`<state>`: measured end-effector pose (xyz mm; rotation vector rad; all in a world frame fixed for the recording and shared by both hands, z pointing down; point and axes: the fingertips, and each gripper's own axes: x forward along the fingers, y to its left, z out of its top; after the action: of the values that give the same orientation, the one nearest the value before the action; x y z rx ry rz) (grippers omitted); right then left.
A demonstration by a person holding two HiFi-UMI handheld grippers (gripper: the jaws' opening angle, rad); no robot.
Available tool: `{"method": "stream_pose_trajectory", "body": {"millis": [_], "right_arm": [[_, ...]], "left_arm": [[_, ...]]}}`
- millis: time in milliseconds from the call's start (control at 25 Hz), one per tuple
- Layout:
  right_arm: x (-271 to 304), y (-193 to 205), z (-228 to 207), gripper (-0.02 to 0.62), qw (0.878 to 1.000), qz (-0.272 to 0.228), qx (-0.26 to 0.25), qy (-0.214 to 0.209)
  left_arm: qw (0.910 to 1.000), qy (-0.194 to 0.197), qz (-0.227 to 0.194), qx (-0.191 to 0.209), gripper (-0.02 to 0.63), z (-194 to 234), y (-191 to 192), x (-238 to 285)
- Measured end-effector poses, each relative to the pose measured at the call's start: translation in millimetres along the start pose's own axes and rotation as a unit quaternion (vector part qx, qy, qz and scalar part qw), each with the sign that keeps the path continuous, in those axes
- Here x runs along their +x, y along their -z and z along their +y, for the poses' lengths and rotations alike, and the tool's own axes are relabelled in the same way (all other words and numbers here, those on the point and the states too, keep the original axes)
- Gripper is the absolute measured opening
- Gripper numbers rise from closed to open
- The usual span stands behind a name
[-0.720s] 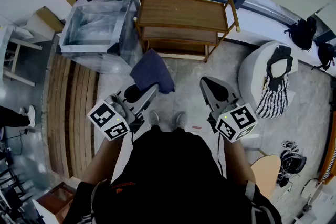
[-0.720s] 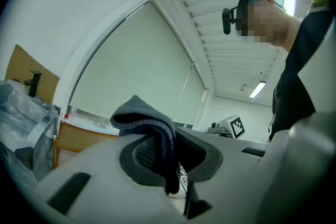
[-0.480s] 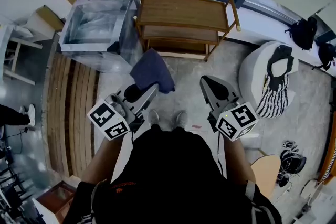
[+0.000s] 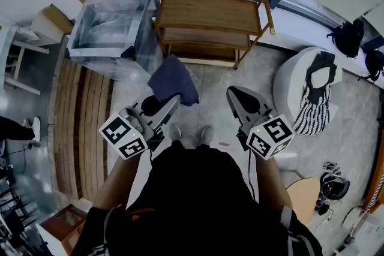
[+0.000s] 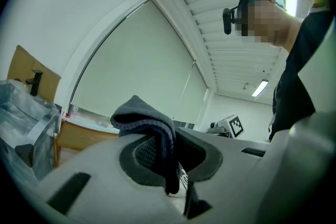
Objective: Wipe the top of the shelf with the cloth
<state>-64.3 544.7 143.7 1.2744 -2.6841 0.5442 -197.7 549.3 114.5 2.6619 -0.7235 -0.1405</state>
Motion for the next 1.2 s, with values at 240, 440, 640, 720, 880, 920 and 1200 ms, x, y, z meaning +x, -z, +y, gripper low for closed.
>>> {"method": "stream_pose_trajectory", "body": {"millis": [240, 440, 640, 720, 880, 920, 1200], "right_arm": [[-11, 0, -10, 0.005, 1.0, -0.004, 0.002, -0.016], [-27, 1, -27, 0.005, 1.0, -0.006, 0.0, -0.023], [-44, -1, -47, 0.005, 1.0, -0.008, 0.002, -0.024], [-49, -4, -52, 0.005, 1.0, -0.009, -0.001, -0.027], [-56, -4, -59, 0.005, 1.0, -0.009, -0.001, -0.029], [-57, -4, -61, 0.005, 1.0, -0.008, 0.0, -0.029], [-53, -4, -71, 0.005, 0.999, 0.0, -0.002, -0.035]], "left_arm": [[0.9999, -0.007, 0.003, 0.01, 0.054, -12, 1, 13], [0.9998, -0.014, 0.003, 0.014, 0.054, -24, 8, 30], [0.9997, -0.017, 0.002, 0.015, 0.054, -38, 14, 49], [0.9997, -0.018, 0.0, 0.017, 0.054, -43, 14, 55], [0.9996, -0.023, -0.004, 0.018, 0.054, -50, 16, 62], [0.9995, -0.026, -0.004, 0.018, 0.054, -50, 17, 63], [0.9991, -0.04, -0.011, 0.012, 0.054, -40, 16, 65]]}}
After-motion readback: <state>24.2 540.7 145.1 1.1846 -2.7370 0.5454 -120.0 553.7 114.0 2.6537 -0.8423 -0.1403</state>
